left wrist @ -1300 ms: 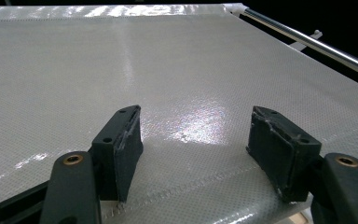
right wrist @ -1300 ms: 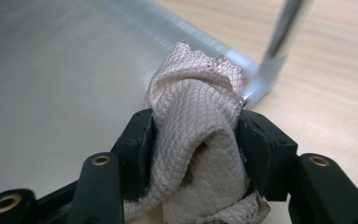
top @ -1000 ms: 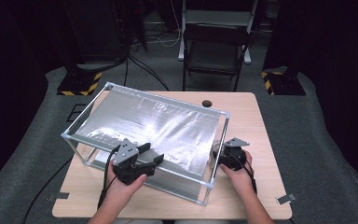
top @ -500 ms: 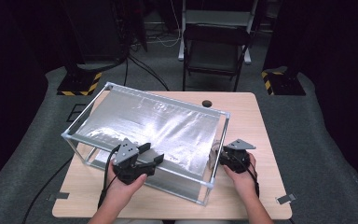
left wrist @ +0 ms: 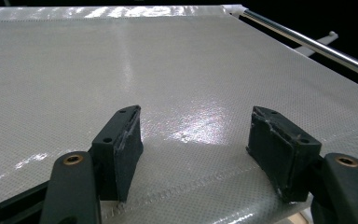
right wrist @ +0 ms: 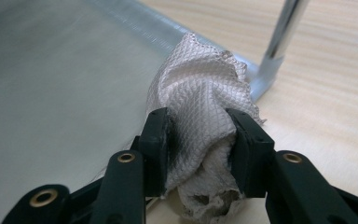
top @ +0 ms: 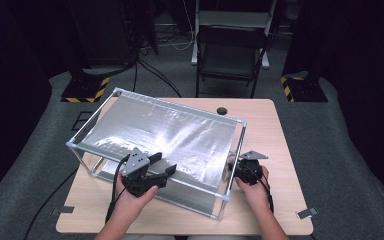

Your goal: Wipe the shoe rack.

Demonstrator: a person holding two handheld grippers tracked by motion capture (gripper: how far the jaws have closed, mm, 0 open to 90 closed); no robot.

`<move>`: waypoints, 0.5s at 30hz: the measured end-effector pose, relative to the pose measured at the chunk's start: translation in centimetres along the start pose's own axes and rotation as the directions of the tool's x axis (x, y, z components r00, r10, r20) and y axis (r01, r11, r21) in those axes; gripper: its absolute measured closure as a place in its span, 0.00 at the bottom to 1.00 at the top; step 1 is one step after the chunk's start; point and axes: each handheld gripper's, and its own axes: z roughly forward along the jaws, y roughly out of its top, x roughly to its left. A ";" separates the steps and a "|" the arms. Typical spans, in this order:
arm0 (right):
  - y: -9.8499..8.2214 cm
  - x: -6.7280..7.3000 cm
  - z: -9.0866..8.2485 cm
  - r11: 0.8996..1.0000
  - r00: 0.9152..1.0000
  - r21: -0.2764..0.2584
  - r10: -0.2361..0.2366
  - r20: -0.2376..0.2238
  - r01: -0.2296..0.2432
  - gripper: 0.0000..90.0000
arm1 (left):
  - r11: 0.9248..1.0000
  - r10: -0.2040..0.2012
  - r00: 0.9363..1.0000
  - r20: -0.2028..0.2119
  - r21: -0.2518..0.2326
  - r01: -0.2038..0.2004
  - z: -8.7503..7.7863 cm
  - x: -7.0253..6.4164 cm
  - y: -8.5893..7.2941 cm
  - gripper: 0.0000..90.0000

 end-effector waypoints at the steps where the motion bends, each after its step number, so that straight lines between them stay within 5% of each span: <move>1: -0.3 0.3 -0.2 1.000 1.000 -0.004 0.001 -0.001 -0.001 0.67 | 1.000 0.000 1.000 0.001 0.000 0.000 0.0 0.0 0.0 0.38; 6: -1.0 0.9 -0.8 1.000 0.999 -0.009 -0.029 -0.014 0.029 0.67 | 1.000 -0.006 1.000 0.002 0.003 0.006 0.0 0.0 0.0 0.38; 15: 0.4 -0.8 0.9 0.996 0.996 0.018 0.085 -0.015 -0.085 0.62 | 1.000 -0.003 1.000 0.007 0.002 0.003 -0.1 0.0 -0.1 0.38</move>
